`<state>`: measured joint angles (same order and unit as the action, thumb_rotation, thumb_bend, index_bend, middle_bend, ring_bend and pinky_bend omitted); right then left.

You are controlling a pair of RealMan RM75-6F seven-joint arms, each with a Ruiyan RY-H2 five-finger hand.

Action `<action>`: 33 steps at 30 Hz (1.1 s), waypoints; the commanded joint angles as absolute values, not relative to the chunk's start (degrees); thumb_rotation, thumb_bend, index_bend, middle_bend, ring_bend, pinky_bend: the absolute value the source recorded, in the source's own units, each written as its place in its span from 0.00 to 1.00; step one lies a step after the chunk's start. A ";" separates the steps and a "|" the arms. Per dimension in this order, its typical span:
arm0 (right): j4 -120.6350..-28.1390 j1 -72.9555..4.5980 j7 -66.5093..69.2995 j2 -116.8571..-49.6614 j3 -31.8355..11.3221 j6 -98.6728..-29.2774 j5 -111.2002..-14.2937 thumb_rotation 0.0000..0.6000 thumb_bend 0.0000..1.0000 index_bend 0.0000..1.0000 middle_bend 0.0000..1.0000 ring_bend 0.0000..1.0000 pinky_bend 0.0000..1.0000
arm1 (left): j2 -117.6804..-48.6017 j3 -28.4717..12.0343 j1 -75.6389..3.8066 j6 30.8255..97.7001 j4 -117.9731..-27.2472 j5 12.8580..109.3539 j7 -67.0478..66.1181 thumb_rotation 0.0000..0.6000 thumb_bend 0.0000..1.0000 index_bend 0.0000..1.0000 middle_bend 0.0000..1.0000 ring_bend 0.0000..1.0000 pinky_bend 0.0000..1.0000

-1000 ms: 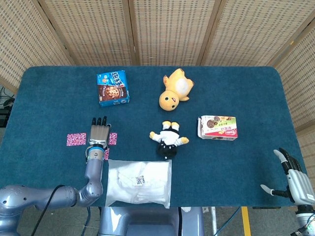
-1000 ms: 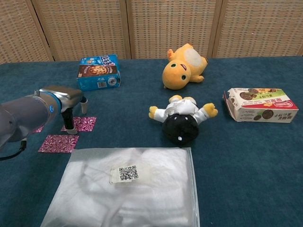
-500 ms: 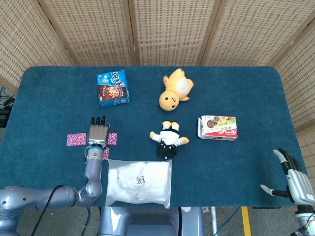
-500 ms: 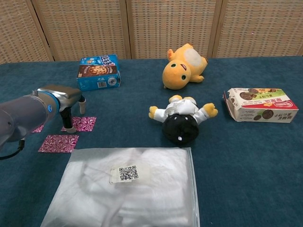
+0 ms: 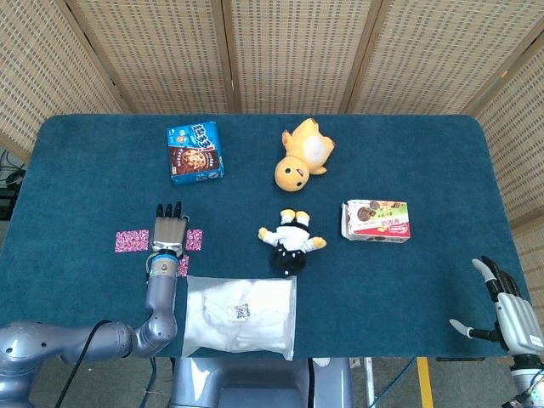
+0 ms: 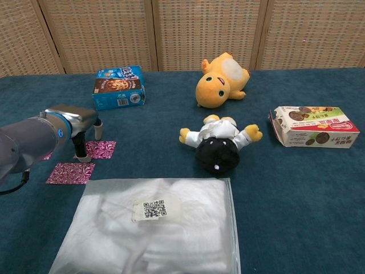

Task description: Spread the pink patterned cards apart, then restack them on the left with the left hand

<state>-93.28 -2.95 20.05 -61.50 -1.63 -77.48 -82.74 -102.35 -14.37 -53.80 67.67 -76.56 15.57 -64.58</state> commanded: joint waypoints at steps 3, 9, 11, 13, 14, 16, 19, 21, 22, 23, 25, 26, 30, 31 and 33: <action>-93.29 -2.96 19.98 -61.50 -1.60 -77.43 -82.75 1.00 0.10 0.04 0.00 0.00 0.00 | -102.66 -14.18 -53.82 67.62 -76.26 15.57 -64.83 1.00 0.27 0.33 0.00 0.00 0.00; -93.34 -2.97 19.90 -61.50 -1.59 -77.39 -82.75 1.00 0.10 0.04 0.00 0.00 0.00 | -102.93 -14.23 -53.78 67.61 -76.03 15.52 -64.89 1.00 0.27 0.34 0.00 0.00 0.00; -93.39 -2.94 19.91 -61.47 -1.60 -77.47 -82.78 1.00 0.10 0.04 0.00 0.00 0.00 | -103.00 -14.25 -53.69 67.56 -75.91 15.38 -64.88 1.00 0.27 0.34 0.00 0.00 0.00; -93.37 -2.93 19.98 -61.45 -1.61 -77.43 -82.70 1.00 0.10 0.04 0.00 0.00 0.00 | -103.03 -14.17 -53.60 67.51 -75.82 15.32 -64.96 1.00 0.28 0.34 0.00 0.00 0.00; -93.37 -2.93 20.02 -61.45 -1.62 -77.43 -82.68 1.00 0.10 0.04 0.00 0.00 0.00 | -103.06 -14.17 -53.54 67.49 -75.80 15.29 -64.93 1.00 0.28 0.34 0.00 0.00 0.00; -93.37 -2.93 20.07 -61.43 -1.65 -77.47 -82.69 1.00 0.10 0.04 0.00 0.00 0.00 | -103.09 -14.11 -53.43 67.42 -75.77 15.30 -64.89 1.00 0.28 0.36 0.00 0.00 0.00; -93.39 -2.93 20.04 -61.43 -1.65 -77.48 -82.70 1.00 0.11 0.04 0.00 0.00 0.00 | -103.10 -14.01 -53.27 67.32 -75.82 15.40 -64.80 1.00 0.29 0.39 0.00 0.00 0.00; -93.44 -2.92 20.00 -61.41 -1.64 -77.48 -82.71 1.00 0.11 0.04 0.00 0.00 0.00 | -103.05 -13.95 -53.16 67.26 -75.87 15.55 -64.69 1.00 0.29 0.41 0.00 0.00 0.00; -93.46 -2.91 19.98 -61.41 -1.64 -77.50 -82.73 1.00 0.11 0.04 0.00 0.00 0.00 | -103.03 -13.95 -53.11 67.26 -75.92 15.62 -64.60 1.00 0.29 0.42 0.00 0.00 0.00; -93.47 -2.91 19.95 -61.41 -1.64 -77.52 -82.74 1.00 0.11 0.04 0.00 0.00 0.00 | -103.01 -13.93 -53.08 67.25 -75.94 15.66 -64.59 1.00 0.29 0.43 0.00 0.00 0.00; -93.49 -2.91 19.93 -61.41 -1.62 -77.52 -82.76 1.00 0.11 0.04 0.00 0.00 0.00 | -102.90 -13.79 -53.07 67.28 -76.03 15.70 -64.81 1.00 0.29 0.44 0.00 0.00 0.00; -93.50 -2.91 19.95 -61.40 -1.63 -77.52 -82.75 1.00 0.11 0.04 0.00 0.00 0.00 | -102.85 -13.78 -53.05 67.32 -76.14 15.73 -64.84 1.00 0.30 0.45 0.00 0.00 0.00; -93.53 -2.89 20.02 -61.35 -1.67 -77.54 -82.69 1.00 0.10 0.04 0.00 0.00 0.00 | -102.75 -13.83 -53.00 67.35 -76.37 15.72 -64.87 1.00 0.30 0.49 0.00 0.00 0.00; -93.55 -2.89 20.01 -61.34 -1.66 -77.57 -82.74 1.00 0.10 0.04 0.00 0.00 0.00 | -102.74 -13.87 -52.99 67.34 -76.46 15.72 -64.83 1.00 0.30 0.49 0.00 0.00 0.00; -93.57 -2.88 20.03 -61.31 -1.64 -77.57 -82.76 1.00 0.11 0.04 0.00 0.00 0.00 | -102.70 -13.89 -52.97 67.36 -76.60 15.81 -64.78 1.00 0.30 0.51 0.00 0.00 0.00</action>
